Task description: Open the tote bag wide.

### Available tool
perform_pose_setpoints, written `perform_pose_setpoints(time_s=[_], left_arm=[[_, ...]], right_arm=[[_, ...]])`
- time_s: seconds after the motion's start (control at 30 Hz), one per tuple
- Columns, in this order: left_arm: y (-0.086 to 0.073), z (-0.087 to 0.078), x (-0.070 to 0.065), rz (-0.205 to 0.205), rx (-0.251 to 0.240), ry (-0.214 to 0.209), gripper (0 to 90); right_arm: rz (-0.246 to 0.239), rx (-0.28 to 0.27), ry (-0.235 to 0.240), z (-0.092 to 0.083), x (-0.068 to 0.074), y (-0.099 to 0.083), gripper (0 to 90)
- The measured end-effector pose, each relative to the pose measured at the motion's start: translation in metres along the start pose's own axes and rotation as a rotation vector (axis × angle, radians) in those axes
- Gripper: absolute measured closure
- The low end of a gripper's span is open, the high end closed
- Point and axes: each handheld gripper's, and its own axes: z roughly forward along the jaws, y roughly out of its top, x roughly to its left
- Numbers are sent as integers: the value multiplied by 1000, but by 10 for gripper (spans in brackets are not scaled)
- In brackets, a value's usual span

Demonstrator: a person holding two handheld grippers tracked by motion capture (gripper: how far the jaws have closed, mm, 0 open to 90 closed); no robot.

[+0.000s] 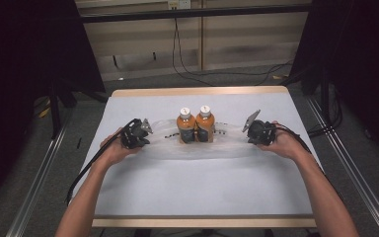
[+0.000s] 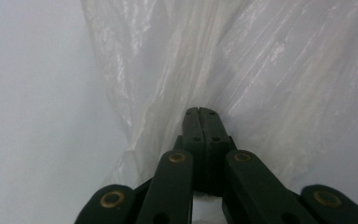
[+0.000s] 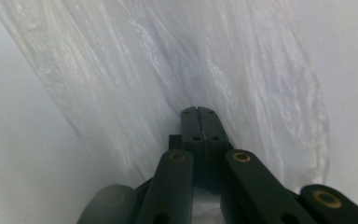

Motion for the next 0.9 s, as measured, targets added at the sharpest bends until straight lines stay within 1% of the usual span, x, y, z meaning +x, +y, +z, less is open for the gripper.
perform_pose_setpoints(time_s=[0.03,0.07,0.1,0.13,0.17,0.2,0.23,0.27,0.3,0.37,0.4,0.43,0.47,0.5,0.53,0.6,0.63,0.67,0.7,0.73,0.77,0.8,0.83,0.87,0.9], left_arm=[[0,0,0,-1,1,4,900],[0,0,1,1,4,13,900],[0,0,1,5,4,13,900],[-1,0,1,0,4,9,900],[-2,0,3,9,11,17,900],[-3,0,4,3,9,22,900],[-4,-1,5,6,7,20,900],[-5,0,5,-10,-11,16,900],[-6,0,4,-21,-15,25,900],[-7,0,5,-25,-22,19,900],[-7,0,5,-31,-25,27,900],[-7,1,6,-40,-21,25,900],[-8,1,8,-58,-35,23,900],[-8,2,11,-59,-38,25,900],[-9,2,12,-75,-42,18,900],[-10,3,14,-83,-55,27,900],[-10,3,14,-80,-55,34,900],[-11,3,15,-84,-59,29,900],[-12,3,14,-97,-65,39,900],[-13,3,15,-92,-67,47,900],[-14,3,15,-111,-77,39,900],[-16,3,16,-133,-94,30,900],[-18,2,16,-147,-104,18,900],[-20,2,15,-154,-120,9,900],[-22,1,14,-162,-124,-8,900]], right_arm=[[-10,-8,8,0,-2,-1,900],[13,-18,16,0,-2,-3,900],[13,-25,21,0,-5,-4,900],[25,-34,24,1,-5,-5,900],[34,-38,23,1,-6,-5,900],[39,-49,22,2,-7,-6,900],[47,-57,19,2,-8,-7,900],[54,-65,21,2,-8,-8,900],[56,-69,21,2,-9,-8,900],[56,-68,19,2,-9,-8,900],[64,-68,17,3,-9,-8,900],[61,-74,12,3,-10,-7,900],[66,-74,7,4,-10,-7,900],[76,-76,4,4,-11,-7,900],[79,-83,-1,5,-11,-7,900],[102,-95,-1,6,-12,-6,900],[96,-99,-4,6,-12,-6,900],[95,-103,-9,7,-12,-7,900],[91,-106,-16,7,-12,-6,900],[87,-111,-17,7,-12,-6,900],[92,-119,-16,8,-12,-6,900],[111,-134,-16,8,-11,-6,900],[112,-149,-10,9,-11,-7,900],[133,-159,2,8,-10,-8,900],[125,-179,5,9,-9,-9,900]])
